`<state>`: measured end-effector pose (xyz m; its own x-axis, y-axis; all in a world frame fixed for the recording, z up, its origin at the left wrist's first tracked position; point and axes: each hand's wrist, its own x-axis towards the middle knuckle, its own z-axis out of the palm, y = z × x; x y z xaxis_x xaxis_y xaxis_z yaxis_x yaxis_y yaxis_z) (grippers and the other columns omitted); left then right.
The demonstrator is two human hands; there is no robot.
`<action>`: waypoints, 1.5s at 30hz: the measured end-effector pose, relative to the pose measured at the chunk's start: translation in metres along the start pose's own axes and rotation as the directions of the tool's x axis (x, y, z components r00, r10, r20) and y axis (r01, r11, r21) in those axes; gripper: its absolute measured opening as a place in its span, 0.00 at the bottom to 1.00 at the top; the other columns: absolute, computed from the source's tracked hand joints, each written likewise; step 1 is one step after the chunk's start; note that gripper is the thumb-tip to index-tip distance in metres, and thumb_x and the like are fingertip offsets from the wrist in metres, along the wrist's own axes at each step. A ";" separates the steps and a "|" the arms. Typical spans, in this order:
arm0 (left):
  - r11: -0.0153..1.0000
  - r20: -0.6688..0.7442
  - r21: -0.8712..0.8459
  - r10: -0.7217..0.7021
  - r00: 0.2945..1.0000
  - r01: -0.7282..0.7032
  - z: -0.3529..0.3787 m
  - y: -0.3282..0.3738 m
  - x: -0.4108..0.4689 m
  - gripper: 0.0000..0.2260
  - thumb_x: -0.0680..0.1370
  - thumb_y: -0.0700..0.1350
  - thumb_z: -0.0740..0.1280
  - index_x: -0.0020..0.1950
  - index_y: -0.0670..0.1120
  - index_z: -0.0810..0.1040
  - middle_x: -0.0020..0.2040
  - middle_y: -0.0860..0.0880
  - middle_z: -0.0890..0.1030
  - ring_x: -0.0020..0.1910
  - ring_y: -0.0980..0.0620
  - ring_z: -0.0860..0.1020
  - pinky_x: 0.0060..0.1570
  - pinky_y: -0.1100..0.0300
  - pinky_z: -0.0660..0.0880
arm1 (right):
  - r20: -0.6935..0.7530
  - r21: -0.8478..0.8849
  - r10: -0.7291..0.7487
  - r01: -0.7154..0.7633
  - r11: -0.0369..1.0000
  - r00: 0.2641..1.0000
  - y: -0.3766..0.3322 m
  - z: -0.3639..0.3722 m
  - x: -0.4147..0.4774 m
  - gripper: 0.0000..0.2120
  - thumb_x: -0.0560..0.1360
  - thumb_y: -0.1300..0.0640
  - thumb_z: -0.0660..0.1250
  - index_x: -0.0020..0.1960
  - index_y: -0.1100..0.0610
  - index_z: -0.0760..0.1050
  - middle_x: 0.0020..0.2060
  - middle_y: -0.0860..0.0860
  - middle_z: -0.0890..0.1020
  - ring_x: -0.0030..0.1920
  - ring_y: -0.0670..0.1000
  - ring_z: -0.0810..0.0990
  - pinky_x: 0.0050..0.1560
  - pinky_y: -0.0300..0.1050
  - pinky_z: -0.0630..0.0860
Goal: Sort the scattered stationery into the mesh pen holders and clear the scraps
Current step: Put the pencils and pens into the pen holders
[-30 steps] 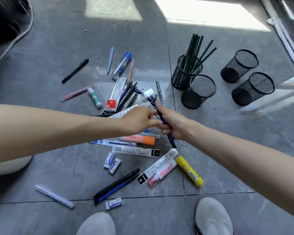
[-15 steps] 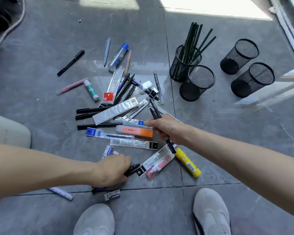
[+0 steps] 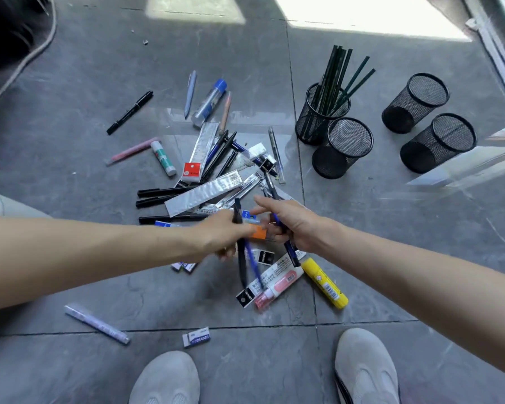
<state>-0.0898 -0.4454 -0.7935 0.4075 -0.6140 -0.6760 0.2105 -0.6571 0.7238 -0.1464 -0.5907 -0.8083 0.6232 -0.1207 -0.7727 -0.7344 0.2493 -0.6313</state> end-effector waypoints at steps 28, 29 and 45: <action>0.407 0.059 0.799 0.680 0.731 -0.443 -0.016 -0.015 0.013 0.26 0.72 0.33 0.62 0.68 0.50 0.68 0.59 0.50 0.71 0.53 0.50 0.72 0.36 0.55 0.71 | 0.013 0.414 0.113 -0.108 0.904 0.994 -0.008 0.013 0.022 0.14 0.74 0.51 0.68 0.34 0.57 0.71 0.27 0.52 0.74 0.26 0.49 0.71 0.27 0.38 0.72; 0.461 0.001 0.799 0.641 0.768 -0.386 -0.024 -0.018 0.011 0.24 0.73 0.33 0.60 0.67 0.50 0.67 0.60 0.50 0.70 0.53 0.50 0.72 0.37 0.55 0.70 | -0.048 0.390 0.100 -0.073 0.918 0.994 -0.008 0.011 0.025 0.15 0.76 0.54 0.66 0.33 0.56 0.68 0.25 0.52 0.73 0.24 0.48 0.70 0.23 0.35 0.70; 0.252 -0.195 0.952 0.050 0.980 0.176 -0.128 -0.047 0.023 0.13 0.73 0.46 0.65 0.53 0.45 0.64 0.56 0.44 0.76 0.52 0.41 0.77 0.39 0.56 0.68 | 0.013 0.307 0.156 -0.153 0.939 0.988 -0.007 0.027 0.037 0.16 0.78 0.50 0.64 0.35 0.55 0.66 0.19 0.49 0.70 0.15 0.44 0.63 0.18 0.34 0.64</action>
<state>0.0235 -0.3722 -0.8254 0.5828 -0.5493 -0.5988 -0.7207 -0.6899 -0.0684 -0.1113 -0.5713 -0.8305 0.5043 -0.0676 -0.8609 -0.7027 0.5473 -0.4546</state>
